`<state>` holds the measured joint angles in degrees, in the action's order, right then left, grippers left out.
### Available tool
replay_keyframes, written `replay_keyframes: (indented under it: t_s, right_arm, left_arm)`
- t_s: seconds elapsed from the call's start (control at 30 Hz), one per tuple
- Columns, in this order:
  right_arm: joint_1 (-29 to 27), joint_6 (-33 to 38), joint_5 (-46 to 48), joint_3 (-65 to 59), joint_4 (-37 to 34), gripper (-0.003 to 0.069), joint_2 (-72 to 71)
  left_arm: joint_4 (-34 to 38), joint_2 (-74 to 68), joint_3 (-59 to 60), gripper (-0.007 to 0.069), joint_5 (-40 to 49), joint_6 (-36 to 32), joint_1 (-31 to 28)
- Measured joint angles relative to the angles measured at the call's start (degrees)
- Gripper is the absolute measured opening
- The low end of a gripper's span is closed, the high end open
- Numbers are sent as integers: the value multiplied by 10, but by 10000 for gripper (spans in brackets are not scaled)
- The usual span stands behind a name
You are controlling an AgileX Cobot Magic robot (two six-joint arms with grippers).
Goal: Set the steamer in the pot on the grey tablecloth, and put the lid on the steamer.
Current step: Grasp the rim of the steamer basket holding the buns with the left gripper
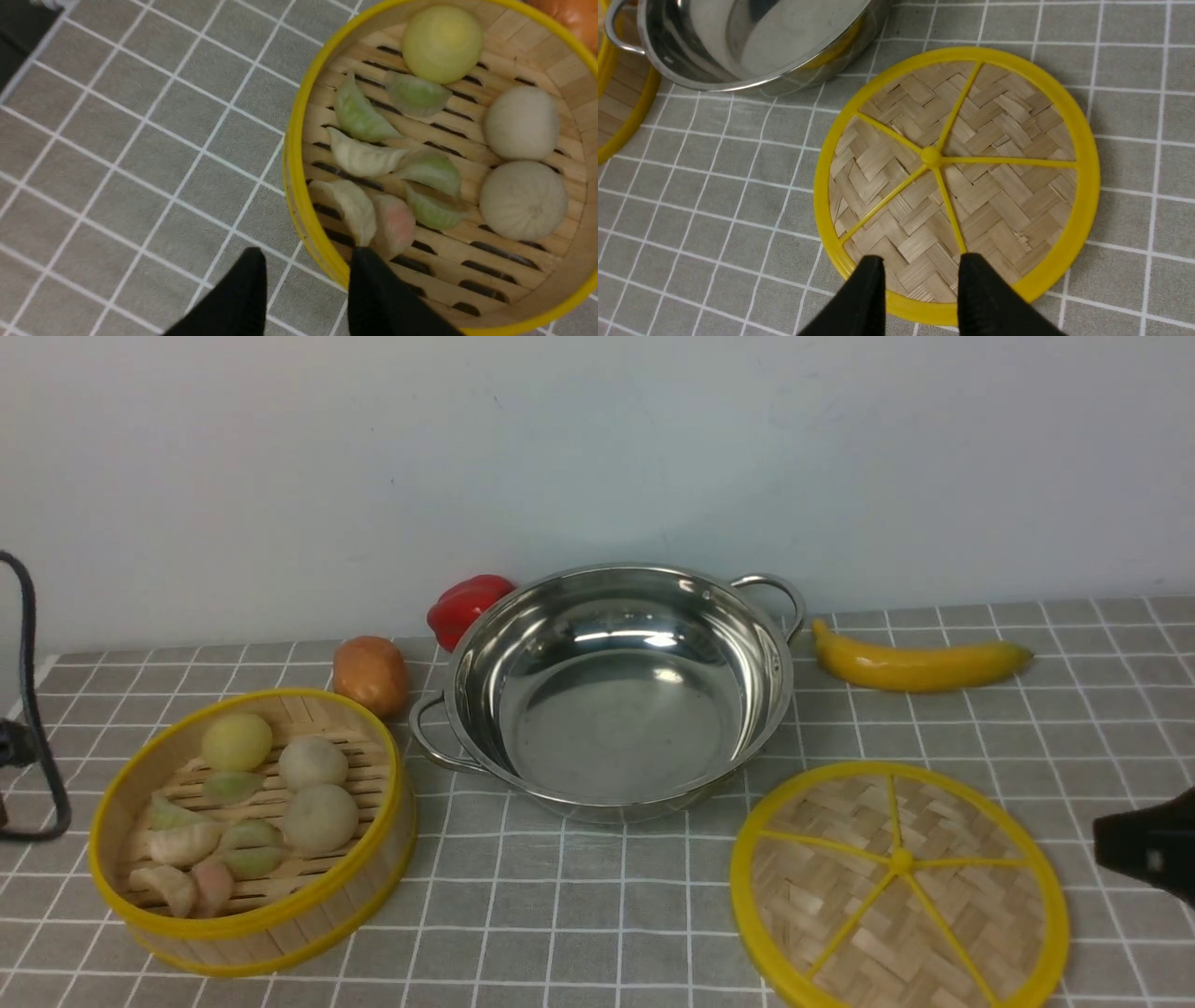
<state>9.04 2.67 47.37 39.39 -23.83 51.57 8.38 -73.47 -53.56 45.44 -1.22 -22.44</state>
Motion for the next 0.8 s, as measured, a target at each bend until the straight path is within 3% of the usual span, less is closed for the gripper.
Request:
replay_keyframes:
  t_s: [0.13, 0.37, 0.8]
  right_arm:
    - [0, 18, 0, 1, -12, 240, 2]
    - [0, 28, 10, 1, -15, 240, 2]
    - [0, 30, 19, 1, -48, 240, 2]
  left_arm:
    - [22, -120, -75, 243, 0, -45, 0]
    - [19, -255, -151, 243, -2, -55, 0]
    - [13, -385, -177, 232, -38, -61, 0]
